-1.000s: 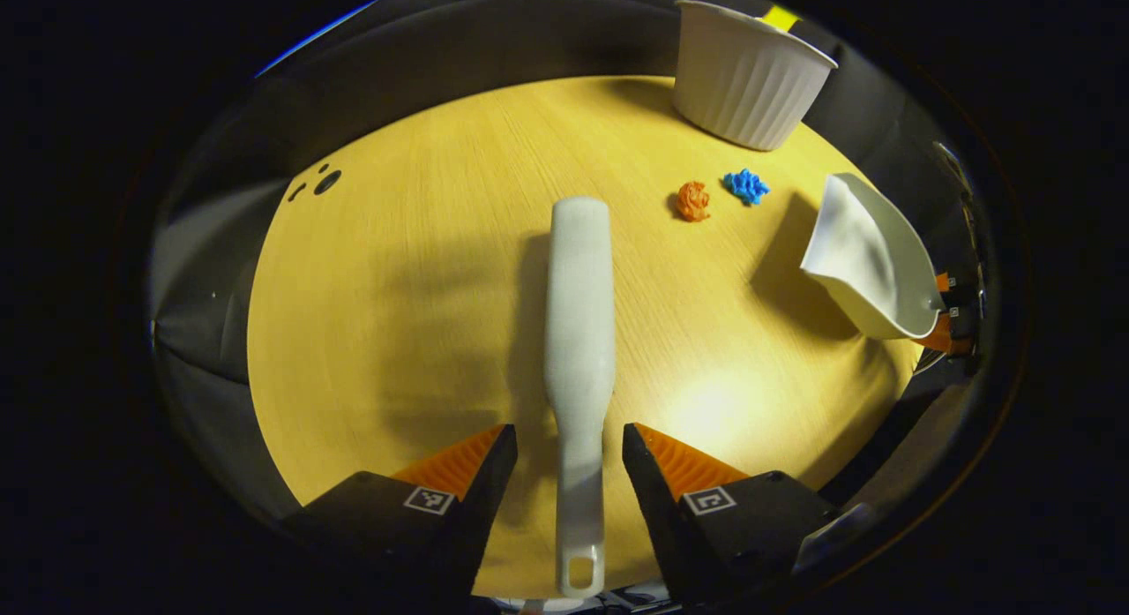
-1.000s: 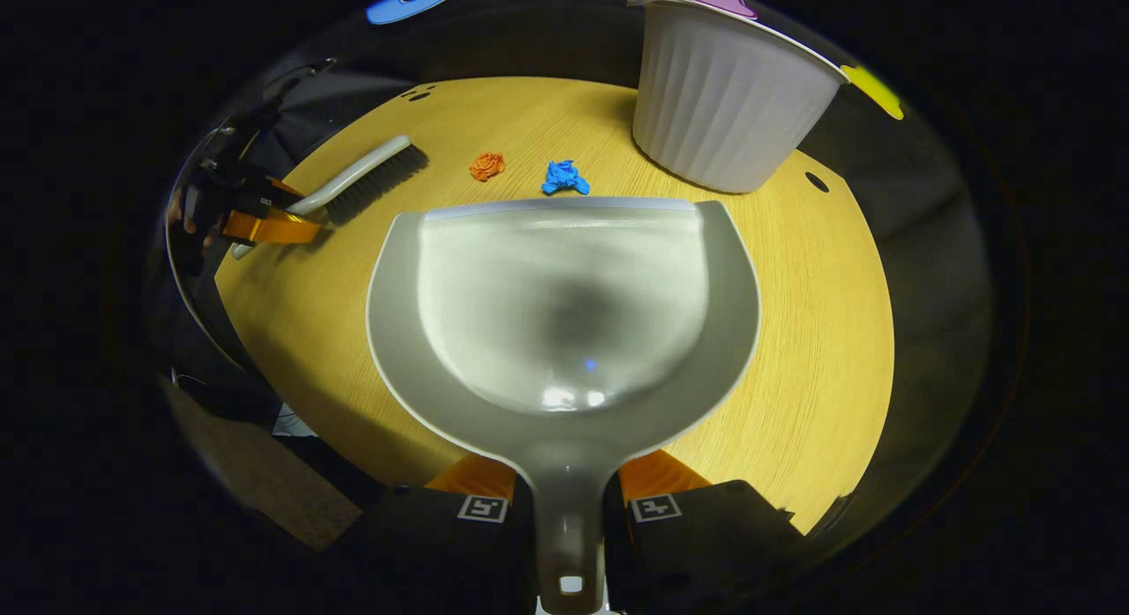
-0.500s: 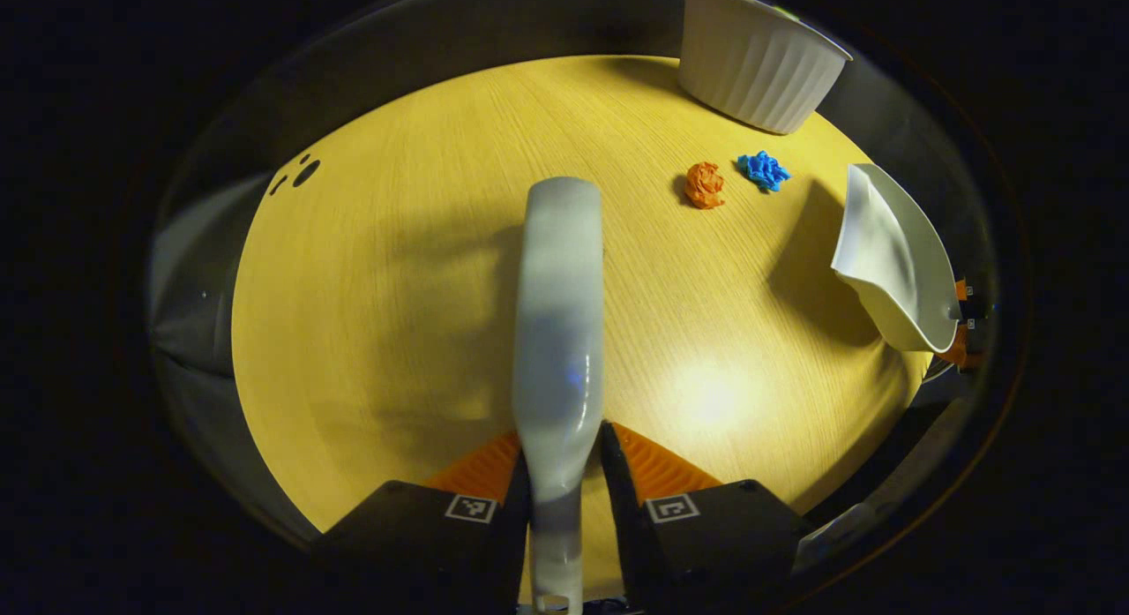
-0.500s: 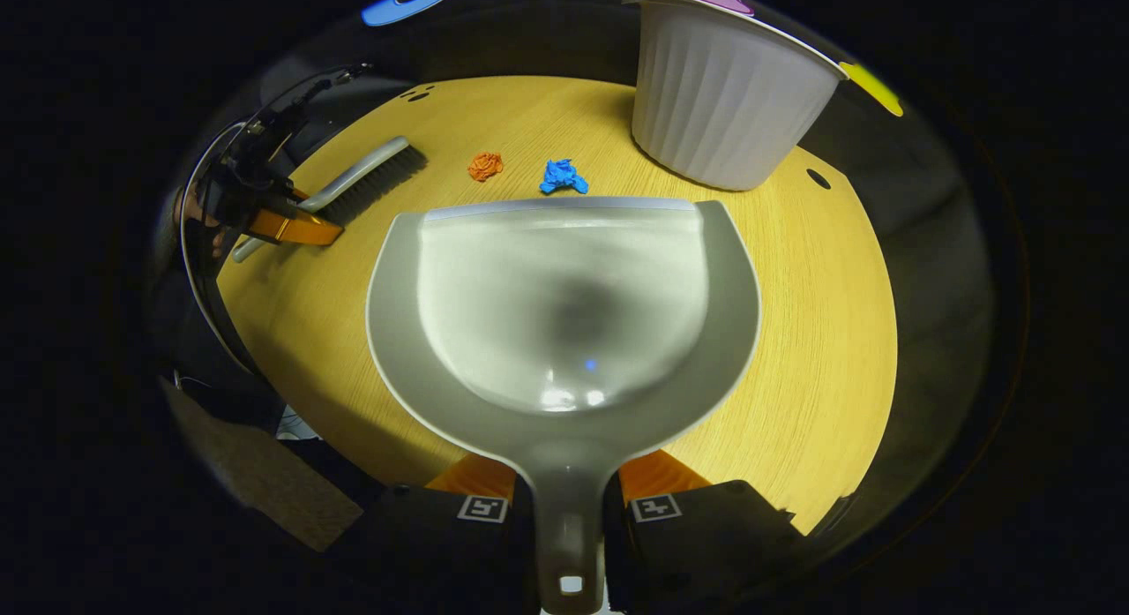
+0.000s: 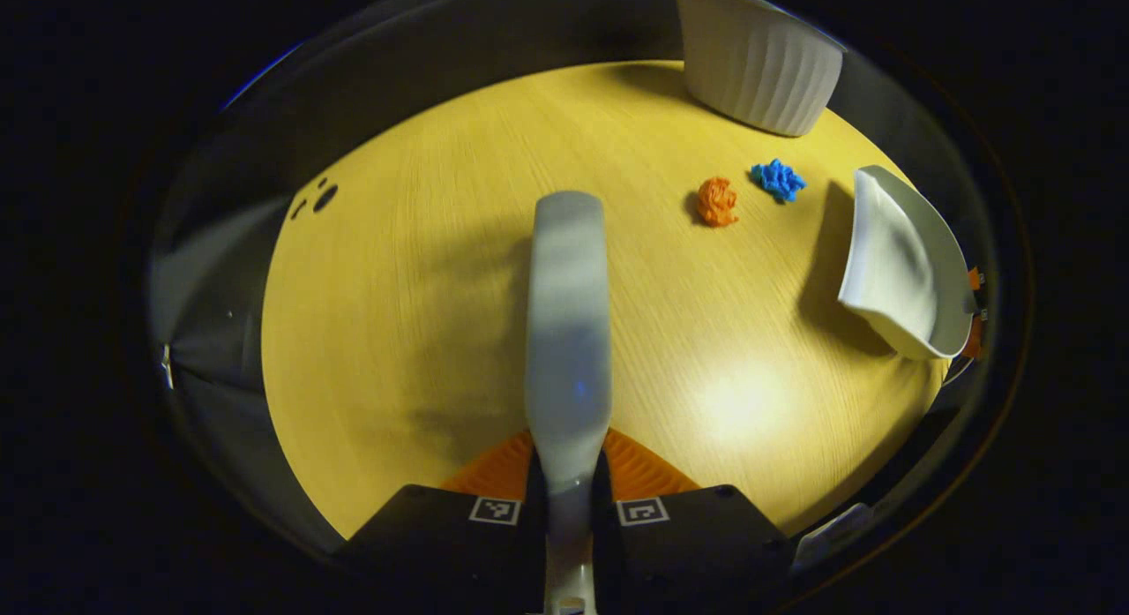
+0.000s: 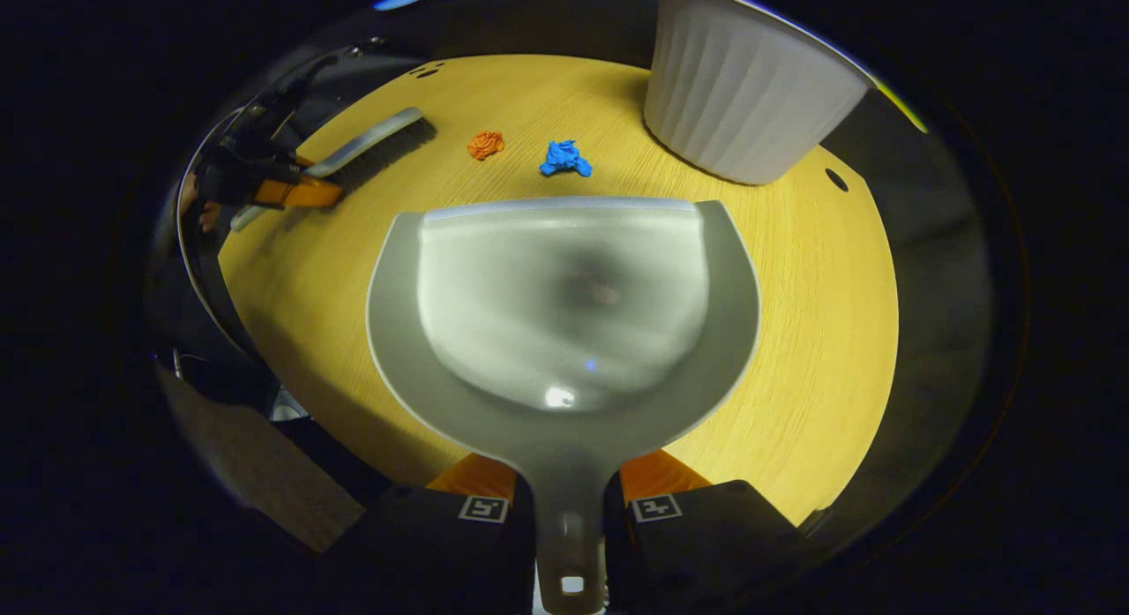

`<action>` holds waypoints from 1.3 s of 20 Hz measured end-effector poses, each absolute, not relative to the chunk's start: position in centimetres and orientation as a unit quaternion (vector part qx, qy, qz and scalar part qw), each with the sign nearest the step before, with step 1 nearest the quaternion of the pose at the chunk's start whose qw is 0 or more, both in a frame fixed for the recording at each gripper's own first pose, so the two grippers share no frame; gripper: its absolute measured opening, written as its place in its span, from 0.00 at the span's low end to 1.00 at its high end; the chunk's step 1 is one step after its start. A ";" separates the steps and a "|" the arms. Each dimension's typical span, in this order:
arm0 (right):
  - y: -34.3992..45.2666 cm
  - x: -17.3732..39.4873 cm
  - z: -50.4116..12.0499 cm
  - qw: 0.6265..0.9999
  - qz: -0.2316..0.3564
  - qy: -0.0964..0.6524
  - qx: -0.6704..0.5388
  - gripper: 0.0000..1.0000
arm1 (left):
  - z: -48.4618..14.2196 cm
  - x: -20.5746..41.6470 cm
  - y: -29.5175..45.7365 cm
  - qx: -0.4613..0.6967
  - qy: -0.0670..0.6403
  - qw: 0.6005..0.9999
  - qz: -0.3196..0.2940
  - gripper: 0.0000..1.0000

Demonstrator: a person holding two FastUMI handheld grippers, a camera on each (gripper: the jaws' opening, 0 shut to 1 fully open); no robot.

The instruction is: Pick up the small broom and dustpan from the desktop, sweep the trash into the dustpan with the broom, and then empty the trash into the garbage bin.

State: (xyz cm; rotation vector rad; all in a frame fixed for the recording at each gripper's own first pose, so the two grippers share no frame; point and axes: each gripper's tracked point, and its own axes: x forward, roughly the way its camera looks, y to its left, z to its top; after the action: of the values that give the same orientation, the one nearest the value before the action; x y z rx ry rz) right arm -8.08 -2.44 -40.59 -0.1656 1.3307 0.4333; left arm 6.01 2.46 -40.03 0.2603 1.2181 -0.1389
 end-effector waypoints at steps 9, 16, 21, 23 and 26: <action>-2.1 -8.2 -41.1 0.729 0.233 0.635 -0.102 0.35 | -39.7 12.4 -1.6 0.167 0.555 0.810 -0.089 0.25; -1.7 -7.8 -41.9 0.720 0.243 0.642 -0.106 0.36 | -40.4 13.9 -7.1 0.180 0.567 0.788 -0.158 0.25; -1.9 -7.7 -42.0 0.720 0.248 0.639 -0.104 0.35 | -40.2 14.1 -10.6 0.196 0.561 0.767 -0.240 0.25; -2.2 -7.6 -41.9 0.720 0.250 0.638 -0.105 0.35 | -40.0 13.4 -11.7 0.199 0.560 0.758 -0.270 0.22; -2.3 -7.6 -42.1 0.720 0.250 0.639 -0.101 0.35 | -39.4 12.1 -13.3 0.189 0.558 0.746 -0.312 0.25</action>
State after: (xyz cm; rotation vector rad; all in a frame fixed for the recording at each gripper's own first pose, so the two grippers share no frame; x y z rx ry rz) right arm -7.64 -2.33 -42.11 -0.2235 1.4119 0.5527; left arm 12.12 -13.27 -39.44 0.4138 1.2212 -0.6827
